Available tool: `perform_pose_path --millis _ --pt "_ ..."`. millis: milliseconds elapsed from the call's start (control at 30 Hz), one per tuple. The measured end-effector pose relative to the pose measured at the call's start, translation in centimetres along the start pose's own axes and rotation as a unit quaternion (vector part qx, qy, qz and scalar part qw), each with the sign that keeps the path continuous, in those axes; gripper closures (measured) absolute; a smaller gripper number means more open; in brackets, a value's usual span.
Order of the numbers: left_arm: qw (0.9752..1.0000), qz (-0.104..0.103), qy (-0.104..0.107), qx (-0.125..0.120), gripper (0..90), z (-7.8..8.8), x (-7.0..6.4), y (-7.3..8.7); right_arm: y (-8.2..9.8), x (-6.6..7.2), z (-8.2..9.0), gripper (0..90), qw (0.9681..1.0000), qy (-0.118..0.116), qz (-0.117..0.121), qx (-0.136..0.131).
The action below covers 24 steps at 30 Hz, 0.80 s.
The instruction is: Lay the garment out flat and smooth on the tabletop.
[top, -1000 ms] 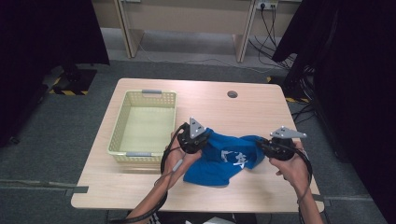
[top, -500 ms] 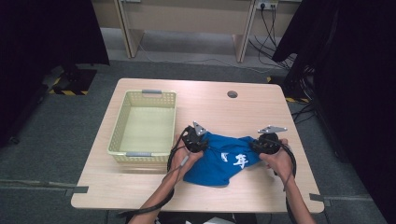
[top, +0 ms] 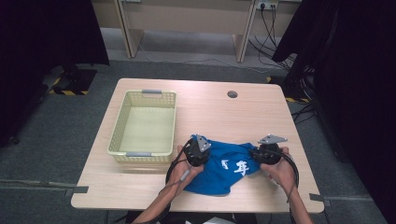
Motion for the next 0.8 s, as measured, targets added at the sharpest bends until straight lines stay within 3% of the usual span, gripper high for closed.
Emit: perform_pose_path --millis 167,267,400,600,800 --pt "0.9995 -0.026 0.004 -0.016 66.8 1.1 -1.1 0.6 1.3 0.7 1.1 74.1 0.9999 -0.007 0.009 -0.009" --pt "0.9988 -0.04 -0.002 -0.027 72.9 1.8 -1.6 0.7 1.7 1.1 1.7 76.6 0.9996 -0.007 0.019 -0.022" --pt "0.9977 -0.049 -0.003 -0.046 78.4 2.9 -1.5 -0.6 1.3 1.5 3.0 78.9 0.9987 -0.015 0.021 -0.043" --pt "0.9954 -0.049 -0.021 -0.08 80.3 4.5 0.0 -4.3 -1.3 1.6 5.0 79.9 0.9972 -0.023 0.019 -0.069" --pt "0.9935 -0.037 -0.057 -0.092 80.4 4.7 3.0 -7.5 -5.4 1.3 6.5 79.9 0.9952 -0.013 0.021 -0.095"
Point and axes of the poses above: each handheld gripper's, and its own axes: z roughly backward along the jaws, y roughly out of its underside, x roughly to its left, the point moved 8 cm from there along -z, roughly forward along the jaws, and after that the axes turned 13 degrees about -z, right-handed, at the moved point
